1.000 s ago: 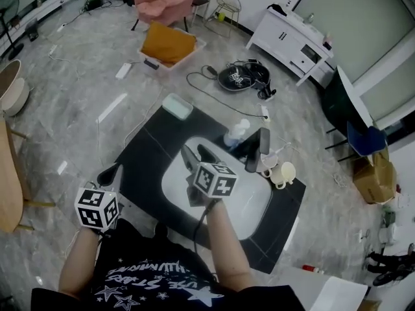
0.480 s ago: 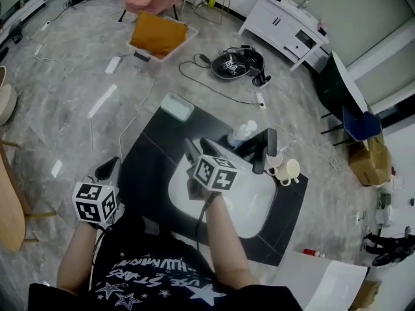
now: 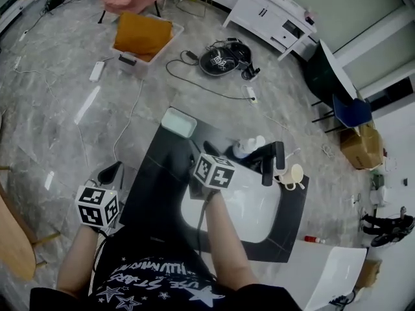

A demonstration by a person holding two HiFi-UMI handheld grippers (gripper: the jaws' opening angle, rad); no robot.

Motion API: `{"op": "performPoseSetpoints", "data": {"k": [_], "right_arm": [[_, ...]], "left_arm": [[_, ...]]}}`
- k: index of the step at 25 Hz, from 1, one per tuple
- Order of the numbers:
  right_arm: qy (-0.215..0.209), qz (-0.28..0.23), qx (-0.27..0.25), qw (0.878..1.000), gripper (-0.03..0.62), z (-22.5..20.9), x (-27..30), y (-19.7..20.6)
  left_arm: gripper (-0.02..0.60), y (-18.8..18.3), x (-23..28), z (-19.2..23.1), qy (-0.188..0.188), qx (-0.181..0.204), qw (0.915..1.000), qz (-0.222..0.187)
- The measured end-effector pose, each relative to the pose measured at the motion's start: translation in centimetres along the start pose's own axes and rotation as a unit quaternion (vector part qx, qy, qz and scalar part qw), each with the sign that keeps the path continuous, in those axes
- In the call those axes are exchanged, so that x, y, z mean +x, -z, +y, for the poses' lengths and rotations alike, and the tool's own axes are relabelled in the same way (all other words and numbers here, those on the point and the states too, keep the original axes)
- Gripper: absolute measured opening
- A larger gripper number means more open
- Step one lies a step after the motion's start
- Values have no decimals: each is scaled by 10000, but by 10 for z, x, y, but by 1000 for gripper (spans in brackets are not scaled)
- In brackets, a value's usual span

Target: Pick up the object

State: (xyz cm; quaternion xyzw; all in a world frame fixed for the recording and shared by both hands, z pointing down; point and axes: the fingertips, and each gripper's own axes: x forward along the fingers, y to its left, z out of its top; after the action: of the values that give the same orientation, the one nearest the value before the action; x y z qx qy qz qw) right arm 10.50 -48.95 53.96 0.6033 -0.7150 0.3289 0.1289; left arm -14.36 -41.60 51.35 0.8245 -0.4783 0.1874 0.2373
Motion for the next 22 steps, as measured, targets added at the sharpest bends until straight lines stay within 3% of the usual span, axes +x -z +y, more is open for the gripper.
{"op": "performPoseSetpoints", "data": {"k": [7, 22], "right_arm": [[564, 186, 165, 9981, 219, -14, 40, -1], [1164, 615, 94, 9913, 100, -34, 87, 10]], "left_arm": [[9, -9, 27, 21, 208, -50, 9997, 102], [9, 11, 37, 41, 227, -275, 9989, 315]]}}
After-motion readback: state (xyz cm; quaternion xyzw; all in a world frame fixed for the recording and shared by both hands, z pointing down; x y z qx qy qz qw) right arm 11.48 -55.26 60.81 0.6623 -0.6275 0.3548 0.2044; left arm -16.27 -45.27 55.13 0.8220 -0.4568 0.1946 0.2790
